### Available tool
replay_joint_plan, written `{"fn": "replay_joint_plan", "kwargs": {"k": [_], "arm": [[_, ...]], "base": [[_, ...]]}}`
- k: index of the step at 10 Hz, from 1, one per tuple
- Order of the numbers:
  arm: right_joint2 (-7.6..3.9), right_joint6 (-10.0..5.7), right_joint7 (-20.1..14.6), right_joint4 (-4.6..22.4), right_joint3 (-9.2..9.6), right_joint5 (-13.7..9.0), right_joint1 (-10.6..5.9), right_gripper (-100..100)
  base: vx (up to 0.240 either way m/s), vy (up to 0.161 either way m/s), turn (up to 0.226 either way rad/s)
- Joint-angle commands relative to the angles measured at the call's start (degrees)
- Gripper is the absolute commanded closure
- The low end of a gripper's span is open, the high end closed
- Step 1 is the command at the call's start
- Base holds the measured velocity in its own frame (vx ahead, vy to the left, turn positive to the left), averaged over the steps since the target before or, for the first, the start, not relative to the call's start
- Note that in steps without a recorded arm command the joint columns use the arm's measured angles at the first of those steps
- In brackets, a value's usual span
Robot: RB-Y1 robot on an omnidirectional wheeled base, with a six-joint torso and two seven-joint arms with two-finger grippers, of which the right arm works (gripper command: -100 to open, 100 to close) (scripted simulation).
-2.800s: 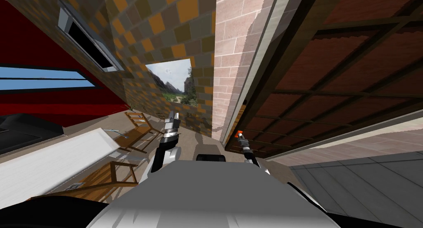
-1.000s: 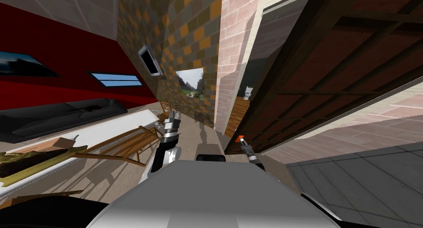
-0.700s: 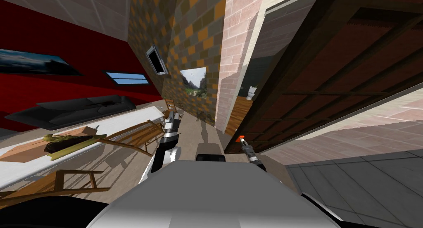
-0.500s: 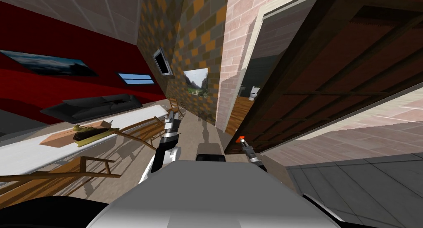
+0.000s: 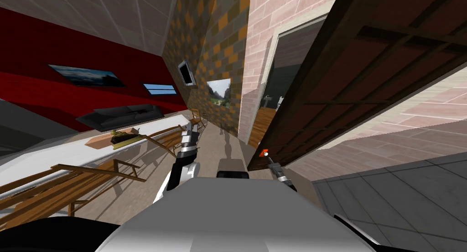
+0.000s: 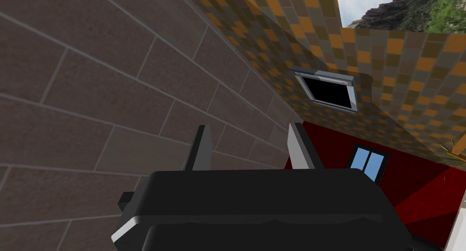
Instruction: Pull the door open
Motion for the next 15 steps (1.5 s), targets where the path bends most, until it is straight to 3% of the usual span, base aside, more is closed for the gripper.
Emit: {"fn": "replay_joint_plan", "kwargs": {"k": [1, 4, 5, 10, 11, 12, 15], "arm": [[-0.54, -0.30, 0.19, -1.28, -0.07, -0.20, 1.16, -100], [-0.80, -1.30, 0.12, -1.25, -0.03, -0.33, 1.96, -100], [-0.78, -0.93, 0.12, -1.28, -0.04, -0.30, 1.72, -100], [0.47, 2.04, 0.95, -1.24, -1.43, -0.89, -0.54, -100], [0.55, 1.23, 0.62, -0.38, -1.22, -0.76, -0.67, -100], [0.55, 1.23, 0.62, -0.38, -1.22, -0.76, -0.67, 100], [0.55, 1.23, 0.62, -0.38, -1.22, -0.76, -0.67, 100]], "base": [[-0.180, -0.010, -0.100], [-0.179, 0.007, -0.056], [-0.093, 0.020, -0.025], [0.222, 0.034, 0.066], [0.104, 0.020, -0.010], [-0.013, 0.001, 0.004], [-0.028, -0.012, 0.007]]}}
